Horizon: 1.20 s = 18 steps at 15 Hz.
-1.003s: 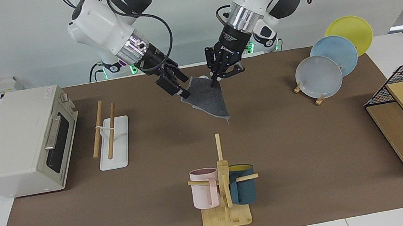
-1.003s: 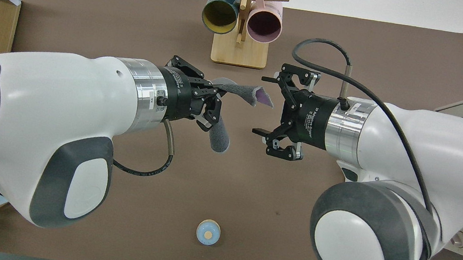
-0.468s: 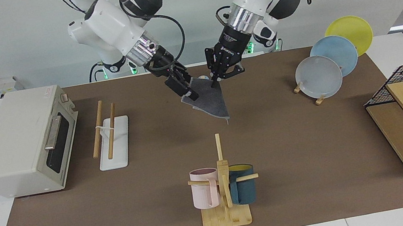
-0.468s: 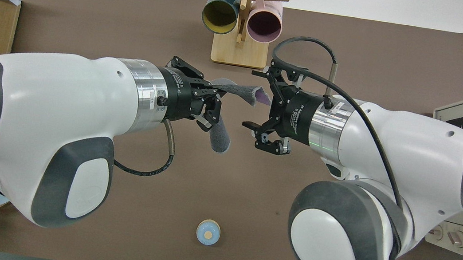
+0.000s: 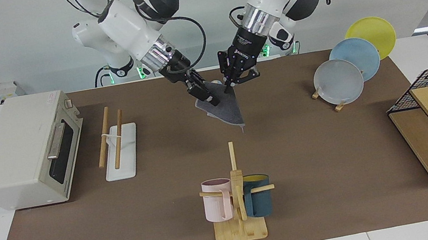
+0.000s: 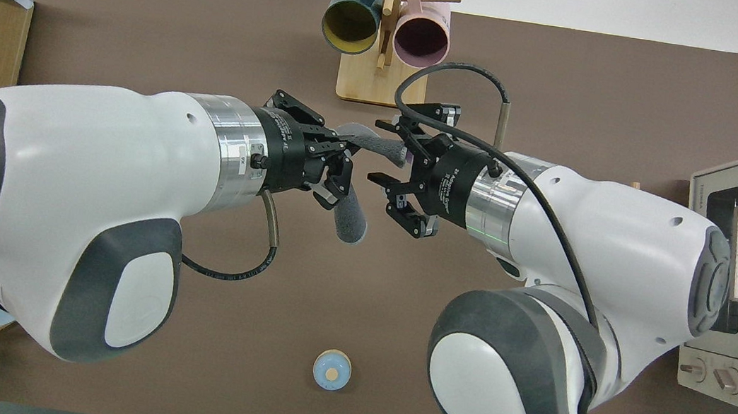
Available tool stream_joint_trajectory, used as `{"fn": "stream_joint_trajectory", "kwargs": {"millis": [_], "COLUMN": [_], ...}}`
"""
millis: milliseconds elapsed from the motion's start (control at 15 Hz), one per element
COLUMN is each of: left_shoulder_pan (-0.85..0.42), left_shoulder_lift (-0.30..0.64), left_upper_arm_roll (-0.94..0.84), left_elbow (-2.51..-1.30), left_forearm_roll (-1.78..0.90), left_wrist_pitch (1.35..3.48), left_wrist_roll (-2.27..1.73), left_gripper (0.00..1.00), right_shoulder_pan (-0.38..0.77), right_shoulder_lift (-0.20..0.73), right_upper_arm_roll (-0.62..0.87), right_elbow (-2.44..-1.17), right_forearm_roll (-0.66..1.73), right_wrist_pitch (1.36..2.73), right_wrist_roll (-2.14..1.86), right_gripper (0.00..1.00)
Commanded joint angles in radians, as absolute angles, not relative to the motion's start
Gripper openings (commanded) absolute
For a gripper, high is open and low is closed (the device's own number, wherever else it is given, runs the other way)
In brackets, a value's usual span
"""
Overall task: Fold towel and hang on rack
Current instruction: 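Grasp the towel with the right gripper from the left gripper, then carry the towel toward the rack while the left gripper withdraws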
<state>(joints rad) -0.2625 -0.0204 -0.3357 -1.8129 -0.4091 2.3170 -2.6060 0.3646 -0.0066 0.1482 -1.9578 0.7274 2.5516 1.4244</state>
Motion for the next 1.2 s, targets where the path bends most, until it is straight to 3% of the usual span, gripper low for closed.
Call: {"fn": "stream_joint_trajectory", "kwargs": {"millis": [0, 201, 267, 334, 736, 869, 1137], "left_shoulder_pan": [-0.270, -0.271, -0.282, -0.290, -0.273, -0.218, -0.082], "left_shoulder_lift": [-0.058, -0.061, -0.064, -0.066, -0.080, -0.095, -0.100], "left_upper_arm_roll": [-0.327, -0.327, -0.327, -0.327, -0.325, -0.322, -0.321], "left_elbow": [-1.853, -1.861, -1.864, -1.867, -1.894, -1.920, -1.924], "left_forearm_roll": [-0.420, -0.414, -0.407, -0.405, -0.357, -0.357, -0.357], "left_wrist_pitch": [2.332, 2.330, 2.333, 2.336, 2.321, 2.295, 2.175], "left_wrist_roll": [-2.617, -2.611, -2.600, -2.588, -2.475, -2.329, -1.949], "left_gripper": [0.00, 0.00, 0.41, 0.99, 1.00, 1.00, 1.00], "right_shoulder_pan": [0.362, 0.362, 0.362, 0.362, 0.359, 0.338, 0.253], "right_shoulder_lift": [-0.003, -0.003, -0.003, -0.003, -0.011, -0.032, -0.069], "right_upper_arm_roll": [0.149, 0.149, 0.149, 0.149, 0.147, 0.143, 0.143], "right_elbow": [-1.948, -1.948, -1.948, -1.948, -1.951, -1.973, -2.046], "right_forearm_roll": [0.752, 0.753, 0.753, 0.752, 0.741, 0.735, 0.700], "right_wrist_pitch": [2.545, 2.542, 2.542, 2.542, 2.484, 2.381, 2.313], "right_wrist_roll": [1.374, 1.376, 1.376, 1.374, 1.282, 0.980, 0.665], "right_gripper": [0.00, 0.00, 0.00, 0.00, 0.00, 0.00, 0.00]}}
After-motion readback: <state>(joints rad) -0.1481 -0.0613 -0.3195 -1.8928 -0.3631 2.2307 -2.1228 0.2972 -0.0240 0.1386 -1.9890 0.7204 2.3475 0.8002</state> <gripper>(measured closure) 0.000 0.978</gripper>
